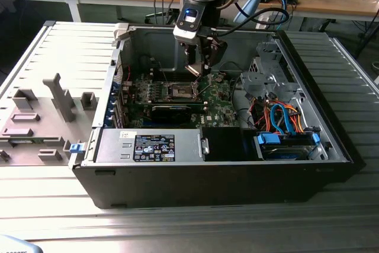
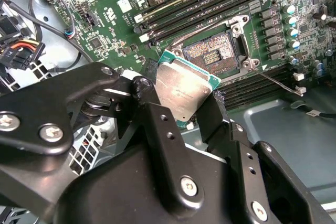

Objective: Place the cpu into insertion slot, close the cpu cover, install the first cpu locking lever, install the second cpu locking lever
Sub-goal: 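Place the cpu into insertion slot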

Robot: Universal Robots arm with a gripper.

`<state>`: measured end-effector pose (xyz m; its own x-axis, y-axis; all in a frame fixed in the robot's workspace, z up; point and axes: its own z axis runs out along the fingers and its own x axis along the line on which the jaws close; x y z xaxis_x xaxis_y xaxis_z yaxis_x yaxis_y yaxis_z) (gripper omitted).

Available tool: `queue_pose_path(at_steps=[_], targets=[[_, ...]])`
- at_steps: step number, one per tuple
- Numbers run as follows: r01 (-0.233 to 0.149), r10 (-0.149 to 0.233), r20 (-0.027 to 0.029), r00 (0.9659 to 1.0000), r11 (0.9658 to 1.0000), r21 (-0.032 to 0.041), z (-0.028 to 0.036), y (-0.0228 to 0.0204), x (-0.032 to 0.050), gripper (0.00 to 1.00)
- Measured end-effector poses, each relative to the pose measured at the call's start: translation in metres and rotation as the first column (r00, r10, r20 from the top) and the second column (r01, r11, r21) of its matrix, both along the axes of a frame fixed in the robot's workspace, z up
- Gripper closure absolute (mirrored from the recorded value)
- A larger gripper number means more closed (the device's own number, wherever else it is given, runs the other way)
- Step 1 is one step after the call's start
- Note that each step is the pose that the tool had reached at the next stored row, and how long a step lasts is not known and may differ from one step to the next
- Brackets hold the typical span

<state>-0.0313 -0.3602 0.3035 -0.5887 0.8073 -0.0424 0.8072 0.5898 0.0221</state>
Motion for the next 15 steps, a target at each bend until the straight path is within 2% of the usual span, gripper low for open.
queue_pose_path(at_steps=[15], targets=[[0.011,-0.011,0.0,0.9999,0.9999,0.0,-0.0004,0.0,0.0,0.45]])
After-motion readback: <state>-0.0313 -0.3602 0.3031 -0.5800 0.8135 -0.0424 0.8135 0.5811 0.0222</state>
